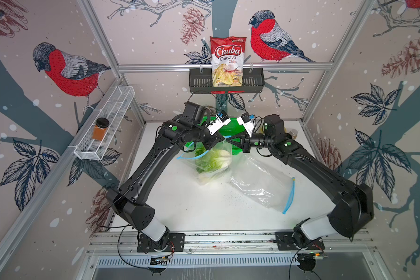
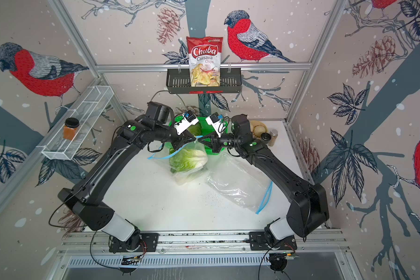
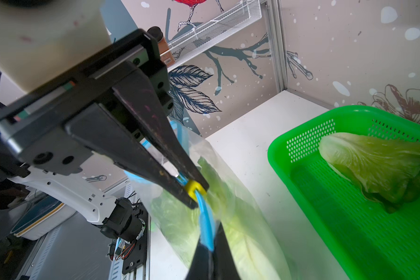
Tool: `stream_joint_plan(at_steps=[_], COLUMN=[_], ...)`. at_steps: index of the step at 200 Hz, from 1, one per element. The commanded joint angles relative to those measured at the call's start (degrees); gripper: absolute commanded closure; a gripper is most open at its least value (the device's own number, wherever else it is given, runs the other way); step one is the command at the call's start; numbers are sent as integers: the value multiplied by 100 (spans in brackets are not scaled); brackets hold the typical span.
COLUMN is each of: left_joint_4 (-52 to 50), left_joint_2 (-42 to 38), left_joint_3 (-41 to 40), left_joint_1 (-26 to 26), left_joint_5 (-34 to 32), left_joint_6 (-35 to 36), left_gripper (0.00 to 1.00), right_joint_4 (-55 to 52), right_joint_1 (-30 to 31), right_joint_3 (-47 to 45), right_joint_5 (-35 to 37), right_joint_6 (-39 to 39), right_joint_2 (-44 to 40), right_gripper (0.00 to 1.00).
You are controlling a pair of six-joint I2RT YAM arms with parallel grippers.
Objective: Put the chinese cabbages into a zipper bag and zip it
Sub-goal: Zip the zipper on the zipper food storage bag.
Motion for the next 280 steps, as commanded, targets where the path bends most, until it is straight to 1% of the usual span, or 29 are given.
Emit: stream_joint_plan(at_steps=[1, 37, 57, 79, 123, 175, 204, 280], left_joint_4=[-183, -73, -67, -69, -73, -91, -56, -279], left_joint_2=[-145, -411, -540, -708, -1039, -1497, -1742, -2205], left_joint_3=[-147, -427, -533, -708, -1046, -1566, -1832, -2252], left_joint_1=[16, 21, 20, 44, 126, 145, 153, 255], left_joint_5=[-579, -845, -978, -1128, -1218, -1385, -1397, -1541], left_joint_6=[-59, -188, -293, -392, -664, -1013, -1186, -1353], left_gripper=[96, 97, 97, 97, 97, 97, 97, 97], right_joint_4=[639, 583, 856, 910, 896, 821, 855, 895], right_joint_1=[-130, -187, -312, -395, -566, -831, -984, -1126], right_joint_3=[-73, -64, -134, -120, -81, -75, -94, -162], right_joint_5=[28, 100, 104, 251, 328, 638, 651, 758], right_joint_6=[319, 327, 655, 753, 831, 926, 1009, 1088], right_joint_2=[-113, -151, -190, -188, -198, -225, -232, -257], right_gripper=[100, 100, 100, 100, 100, 100, 100, 100])
